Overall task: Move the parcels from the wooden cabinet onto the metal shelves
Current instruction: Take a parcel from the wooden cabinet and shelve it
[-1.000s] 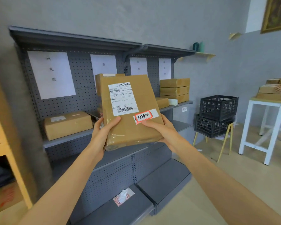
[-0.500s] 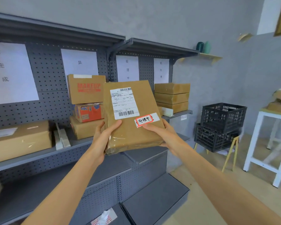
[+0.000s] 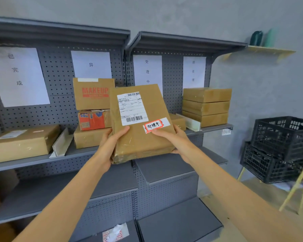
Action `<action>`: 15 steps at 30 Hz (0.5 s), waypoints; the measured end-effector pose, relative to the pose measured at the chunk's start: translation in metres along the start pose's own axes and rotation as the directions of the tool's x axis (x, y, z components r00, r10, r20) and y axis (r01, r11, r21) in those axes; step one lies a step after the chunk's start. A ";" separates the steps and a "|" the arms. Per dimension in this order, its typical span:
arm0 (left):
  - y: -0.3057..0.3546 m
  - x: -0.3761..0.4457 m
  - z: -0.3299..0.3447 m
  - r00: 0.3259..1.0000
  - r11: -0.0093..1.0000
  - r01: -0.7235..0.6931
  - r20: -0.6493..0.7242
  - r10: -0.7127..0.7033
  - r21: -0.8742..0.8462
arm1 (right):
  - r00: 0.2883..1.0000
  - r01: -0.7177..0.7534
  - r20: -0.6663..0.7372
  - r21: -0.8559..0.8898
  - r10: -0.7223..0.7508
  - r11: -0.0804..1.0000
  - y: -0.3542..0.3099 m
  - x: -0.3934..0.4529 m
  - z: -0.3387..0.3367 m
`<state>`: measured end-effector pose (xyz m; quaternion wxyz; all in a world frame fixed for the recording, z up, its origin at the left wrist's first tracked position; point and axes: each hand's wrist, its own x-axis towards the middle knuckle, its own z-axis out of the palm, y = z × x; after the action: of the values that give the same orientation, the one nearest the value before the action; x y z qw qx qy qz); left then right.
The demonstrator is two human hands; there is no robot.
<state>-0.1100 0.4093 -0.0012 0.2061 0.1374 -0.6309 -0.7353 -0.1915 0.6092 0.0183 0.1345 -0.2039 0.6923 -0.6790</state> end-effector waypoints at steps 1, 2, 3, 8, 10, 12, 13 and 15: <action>-0.002 0.003 0.009 1.000 1.000 -0.001 -0.013 0.001 0.005 | 1.000 -0.004 0.009 0.002 0.004 1.000 0.001 0.006 -0.009; -0.003 0.007 0.017 1.000 1.000 0.004 -0.026 -0.004 0.012 | 1.000 -0.009 0.017 0.009 0.008 1.000 0.003 0.012 -0.017; -0.005 0.013 0.024 0.999 1.000 0.014 -0.037 -0.013 0.021 | 1.000 -0.015 0.023 0.016 0.014 1.000 0.005 0.019 -0.024; -0.014 0.055 0.055 0.998 0.998 0.036 -0.051 -0.034 0.052 | 0.998 -0.021 0.053 0.041 0.019 0.999 0.014 0.063 -0.059; -0.018 0.078 0.067 0.998 0.997 0.035 -0.054 -0.031 0.065 | 0.999 -0.019 0.051 0.034 0.017 0.999 0.018 0.087 -0.071; -0.024 0.104 0.079 0.998 0.997 0.034 -0.055 -0.030 0.075 | 0.998 -0.015 0.055 0.031 0.013 0.999 0.021 0.113 -0.083; -0.026 0.119 0.086 0.998 0.997 0.033 -0.048 -0.029 0.077 | 0.999 -0.016 0.052 0.026 0.014 1.000 0.023 0.128 -0.089; -0.030 0.151 0.096 0.999 0.997 0.022 -0.039 -0.020 0.067 | 0.999 -0.016 0.042 0.016 0.015 1.000 0.026 0.160 -0.099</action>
<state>-0.2910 0.4249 -0.0063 0.2058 0.1651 -0.6499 -0.7128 -0.3809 0.6224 0.0110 0.1560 -0.2115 0.6854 -0.6791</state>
